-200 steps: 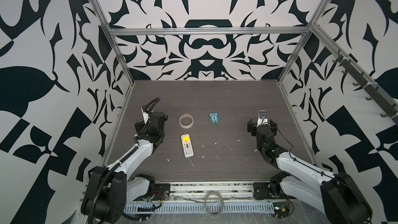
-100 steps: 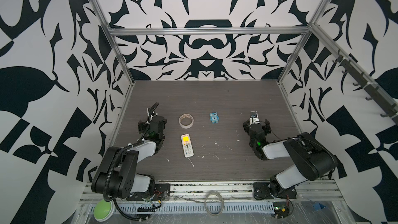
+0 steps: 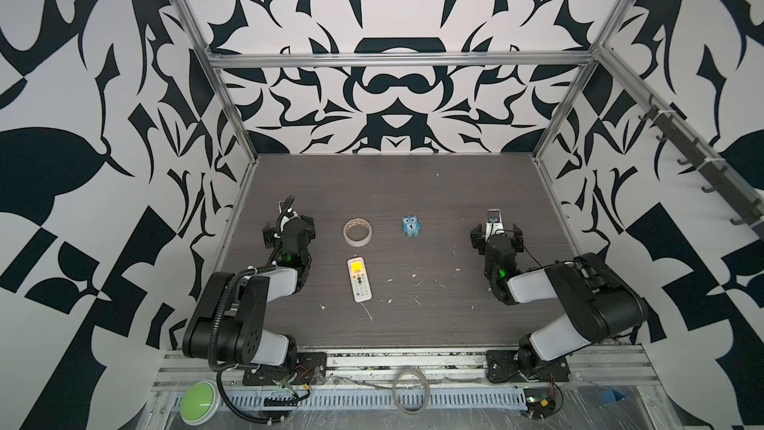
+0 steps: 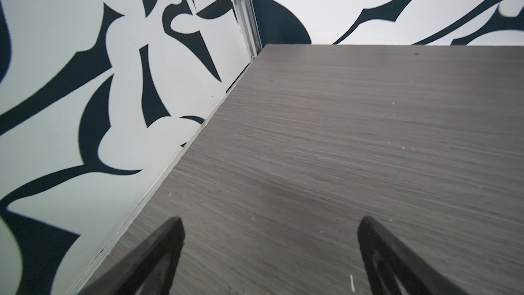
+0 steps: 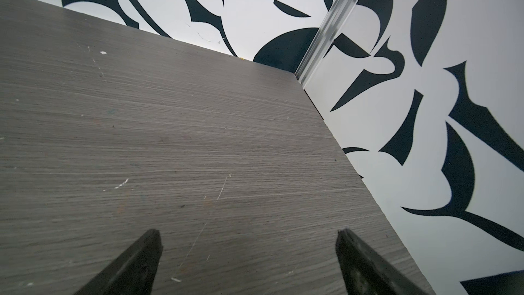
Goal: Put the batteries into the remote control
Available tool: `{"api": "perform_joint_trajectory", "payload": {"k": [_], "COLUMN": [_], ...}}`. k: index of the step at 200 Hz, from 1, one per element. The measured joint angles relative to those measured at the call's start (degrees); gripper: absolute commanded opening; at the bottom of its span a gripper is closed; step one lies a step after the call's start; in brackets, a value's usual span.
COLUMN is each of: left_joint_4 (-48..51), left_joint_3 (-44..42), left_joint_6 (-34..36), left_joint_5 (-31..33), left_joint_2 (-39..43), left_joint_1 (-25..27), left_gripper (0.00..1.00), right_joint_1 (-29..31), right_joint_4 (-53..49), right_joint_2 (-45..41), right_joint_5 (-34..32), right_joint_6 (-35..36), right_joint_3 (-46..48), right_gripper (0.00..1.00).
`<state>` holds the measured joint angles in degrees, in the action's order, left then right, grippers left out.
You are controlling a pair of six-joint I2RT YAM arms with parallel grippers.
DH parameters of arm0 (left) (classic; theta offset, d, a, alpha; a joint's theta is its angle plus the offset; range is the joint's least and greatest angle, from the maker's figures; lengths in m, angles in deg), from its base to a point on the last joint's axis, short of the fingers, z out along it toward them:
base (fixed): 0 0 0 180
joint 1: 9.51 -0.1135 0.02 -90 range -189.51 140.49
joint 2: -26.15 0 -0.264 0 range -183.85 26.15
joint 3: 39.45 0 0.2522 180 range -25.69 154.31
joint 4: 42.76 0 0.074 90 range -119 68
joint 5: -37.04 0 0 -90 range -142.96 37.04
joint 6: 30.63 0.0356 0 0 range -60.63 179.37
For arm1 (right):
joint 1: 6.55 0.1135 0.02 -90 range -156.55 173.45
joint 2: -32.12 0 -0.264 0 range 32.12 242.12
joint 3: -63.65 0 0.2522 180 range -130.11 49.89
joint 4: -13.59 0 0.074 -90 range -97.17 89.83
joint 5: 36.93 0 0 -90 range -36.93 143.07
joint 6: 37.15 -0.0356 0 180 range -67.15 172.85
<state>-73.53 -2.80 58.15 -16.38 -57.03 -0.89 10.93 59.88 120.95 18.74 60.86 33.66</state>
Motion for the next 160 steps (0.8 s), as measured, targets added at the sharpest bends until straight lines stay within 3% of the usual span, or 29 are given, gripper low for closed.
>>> {"api": "perform_joint_trajectory", "payload": {"k": [56, 112, 160], "left_joint_4": [-6.19, -6.38, -4.2], "left_joint_3": [-0.79, -0.79, -0.24], "left_joint_6": [-0.07, -1.64, -3.69], "left_joint_5": [-2.05, -4.63, -8.85], "left_joint_2": [-3.56, -4.2, -4.2], "left_joint_1": [-1.51, -3.89, -7.17], "left_gripper": [0.99, 1.0, 0.99], "right_joint_1": [-2.08, -5.27, -7.21], "right_joint_4": [-1.46, -0.66, -3.43], "right_joint_2": [-0.63, 0.44, 1.64], "right_joint_5": [4.94, 10.21, 10.56], "right_joint_6": [-1.09, -2.97, -5.79], "right_joint_3": [0.0, 0.0, -1.01], "right_gripper": [1.0, 1.0, 1.0]}}
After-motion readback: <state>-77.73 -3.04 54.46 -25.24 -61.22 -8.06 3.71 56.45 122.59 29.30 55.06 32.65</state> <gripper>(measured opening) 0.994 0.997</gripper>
